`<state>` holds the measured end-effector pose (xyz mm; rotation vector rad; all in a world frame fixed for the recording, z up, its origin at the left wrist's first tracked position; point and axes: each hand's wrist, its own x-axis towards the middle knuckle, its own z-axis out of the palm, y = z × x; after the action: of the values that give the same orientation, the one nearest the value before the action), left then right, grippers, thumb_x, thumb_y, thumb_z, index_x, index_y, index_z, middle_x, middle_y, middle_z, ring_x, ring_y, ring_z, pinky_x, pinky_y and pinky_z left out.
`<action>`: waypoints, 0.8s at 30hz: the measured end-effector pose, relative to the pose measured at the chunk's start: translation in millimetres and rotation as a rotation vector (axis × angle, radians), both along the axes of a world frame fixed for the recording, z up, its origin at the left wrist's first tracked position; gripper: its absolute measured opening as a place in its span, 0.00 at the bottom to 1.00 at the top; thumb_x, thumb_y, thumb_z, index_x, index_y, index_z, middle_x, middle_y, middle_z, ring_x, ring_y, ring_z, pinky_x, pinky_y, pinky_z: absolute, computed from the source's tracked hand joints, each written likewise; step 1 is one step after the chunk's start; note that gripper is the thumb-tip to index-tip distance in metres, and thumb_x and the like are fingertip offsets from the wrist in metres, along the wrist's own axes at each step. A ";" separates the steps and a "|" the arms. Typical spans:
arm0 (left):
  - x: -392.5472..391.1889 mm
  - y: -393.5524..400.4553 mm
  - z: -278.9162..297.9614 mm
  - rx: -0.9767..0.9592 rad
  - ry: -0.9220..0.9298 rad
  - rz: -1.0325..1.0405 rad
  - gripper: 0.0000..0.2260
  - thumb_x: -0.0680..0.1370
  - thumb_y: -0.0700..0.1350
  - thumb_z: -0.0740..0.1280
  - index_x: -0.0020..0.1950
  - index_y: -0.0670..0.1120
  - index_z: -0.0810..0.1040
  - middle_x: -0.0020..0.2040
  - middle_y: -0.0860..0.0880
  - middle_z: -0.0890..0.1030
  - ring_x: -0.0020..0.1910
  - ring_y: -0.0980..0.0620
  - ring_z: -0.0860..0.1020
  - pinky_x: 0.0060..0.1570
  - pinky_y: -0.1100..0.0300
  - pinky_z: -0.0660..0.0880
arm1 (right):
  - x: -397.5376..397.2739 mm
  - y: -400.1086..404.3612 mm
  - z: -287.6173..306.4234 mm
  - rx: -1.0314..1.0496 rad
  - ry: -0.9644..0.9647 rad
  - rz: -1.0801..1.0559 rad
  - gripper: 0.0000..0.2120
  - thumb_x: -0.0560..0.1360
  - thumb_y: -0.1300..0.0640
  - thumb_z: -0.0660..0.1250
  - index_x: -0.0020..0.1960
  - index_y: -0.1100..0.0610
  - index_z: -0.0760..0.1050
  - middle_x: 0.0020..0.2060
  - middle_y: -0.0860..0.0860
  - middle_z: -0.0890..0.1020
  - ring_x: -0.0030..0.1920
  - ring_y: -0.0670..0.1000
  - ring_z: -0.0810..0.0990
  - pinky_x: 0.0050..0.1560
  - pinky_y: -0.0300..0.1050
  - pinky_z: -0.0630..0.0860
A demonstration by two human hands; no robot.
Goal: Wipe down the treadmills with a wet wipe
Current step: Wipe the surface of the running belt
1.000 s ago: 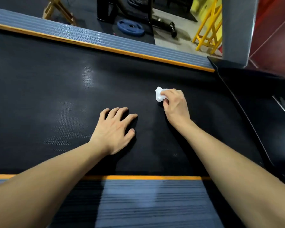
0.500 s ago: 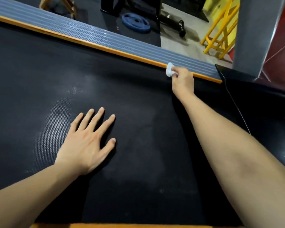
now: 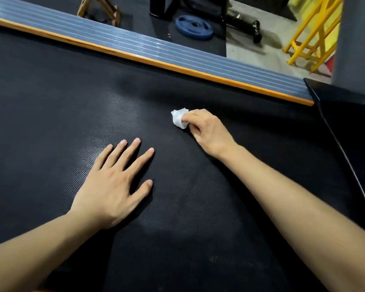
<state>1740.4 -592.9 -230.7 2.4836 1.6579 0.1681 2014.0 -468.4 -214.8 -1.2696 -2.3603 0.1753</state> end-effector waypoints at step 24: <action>1.9 -4.1 2.5 0.012 -0.005 0.018 0.31 0.80 0.66 0.48 0.83 0.60 0.53 0.84 0.49 0.54 0.83 0.45 0.51 0.80 0.47 0.47 | 51.3 -2.4 30.8 -0.036 -0.034 -0.445 0.16 0.74 0.63 0.60 0.52 0.56 0.85 0.52 0.59 0.84 0.55 0.57 0.81 0.62 0.42 0.74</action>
<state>1742.3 -597.1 -228.2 2.4752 1.6830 0.1875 2065.4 -470.7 -184.1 -1.7858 -2.0443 0.0541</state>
